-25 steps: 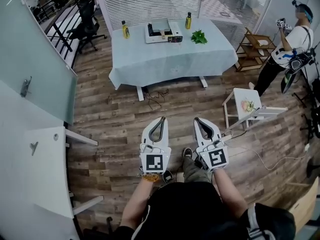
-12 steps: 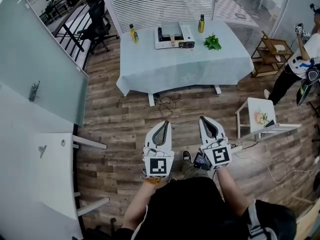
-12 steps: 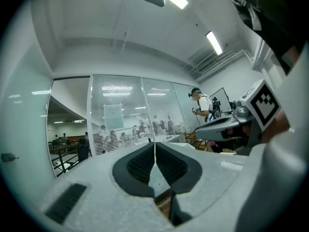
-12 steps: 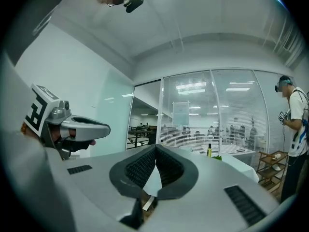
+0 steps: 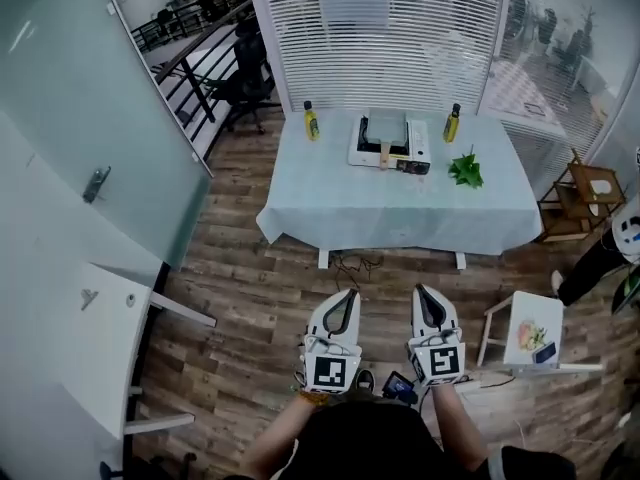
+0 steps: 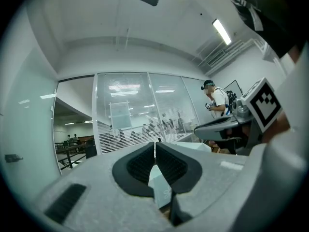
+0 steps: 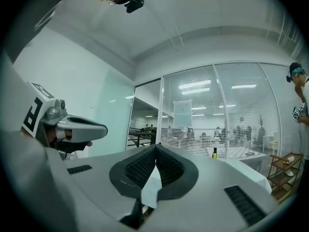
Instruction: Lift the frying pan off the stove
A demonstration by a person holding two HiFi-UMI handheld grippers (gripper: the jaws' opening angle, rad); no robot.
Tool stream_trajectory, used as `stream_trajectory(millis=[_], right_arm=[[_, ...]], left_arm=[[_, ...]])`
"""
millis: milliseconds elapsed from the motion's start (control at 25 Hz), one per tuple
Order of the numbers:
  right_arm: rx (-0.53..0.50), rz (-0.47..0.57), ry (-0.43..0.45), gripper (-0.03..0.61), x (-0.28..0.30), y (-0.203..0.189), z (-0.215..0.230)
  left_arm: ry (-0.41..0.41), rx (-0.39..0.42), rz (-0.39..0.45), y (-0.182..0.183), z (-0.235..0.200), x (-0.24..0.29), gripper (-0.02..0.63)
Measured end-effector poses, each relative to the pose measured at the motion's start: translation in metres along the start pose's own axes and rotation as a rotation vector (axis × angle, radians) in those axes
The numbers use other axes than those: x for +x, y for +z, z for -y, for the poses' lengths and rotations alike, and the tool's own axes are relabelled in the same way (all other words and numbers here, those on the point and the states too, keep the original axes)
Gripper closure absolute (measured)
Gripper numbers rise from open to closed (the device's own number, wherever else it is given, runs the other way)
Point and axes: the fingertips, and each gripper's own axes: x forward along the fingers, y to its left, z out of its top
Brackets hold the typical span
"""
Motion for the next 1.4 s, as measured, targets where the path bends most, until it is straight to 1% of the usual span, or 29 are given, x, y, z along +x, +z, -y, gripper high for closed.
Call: stream_trajectory(millis=[160, 280, 400, 480, 600, 760, 800, 880, 1000, 1080, 1240, 1400], right_arm=[[-0.011, -0.016, 0.024, 0.577, 0.024, -0.006, 0.018], [-0.011, -0.001, 0.038, 0.577, 0.046, 0.002, 0.025], [-0.011, 0.006, 0.039, 0.577, 0.069, 0.000, 0.034], [-0.006, -0.007, 0.029, 0.576, 0.083, -0.007, 0.043], [-0.008, -0.032, 0.005, 0.576, 0.106, -0.017, 0.059], [-0.030, -0.046, -0.024, 0.575, 0.143, -0.020, 0.081], [-0.035, -0.050, -0.031, 0.577, 0.154, -0.018, 0.087], [-0.044, -0.061, -0.045, 0.577, 0.176, -0.017, 0.099], [-0.058, -0.081, -0.060, 0.576, 0.210, -0.019, 0.114], [-0.064, -0.090, -0.068, 0.577, 0.235, -0.019, 0.123], [-0.064, -0.116, -0.112, 0.577, 0.260, -0.027, 0.142], [-0.074, -0.126, -0.134, 0.575, 0.285, -0.026, 0.156]], left_arm=[[0.028, -0.024, -0.011, -0.004, -0.003, 0.025, 0.591], [0.045, -0.046, -0.025, -0.010, -0.013, 0.045, 0.591], [0.044, -0.041, -0.041, -0.018, -0.022, 0.068, 0.590], [0.029, -0.046, -0.056, -0.026, -0.026, 0.085, 0.591], [-0.001, -0.069, -0.044, -0.037, -0.032, 0.118, 0.589], [-0.039, -0.040, -0.018, -0.045, -0.052, 0.169, 0.589], [-0.042, -0.044, -0.010, -0.045, -0.058, 0.183, 0.589], [-0.050, -0.067, -0.003, -0.045, -0.069, 0.209, 0.589], [-0.073, -0.100, -0.025, -0.053, -0.083, 0.243, 0.589], [-0.085, -0.111, -0.020, -0.057, -0.095, 0.265, 0.589], [-0.132, -0.107, -0.031, -0.076, -0.114, 0.297, 0.589], [-0.159, -0.062, -0.049, -0.090, -0.144, 0.332, 0.589]])
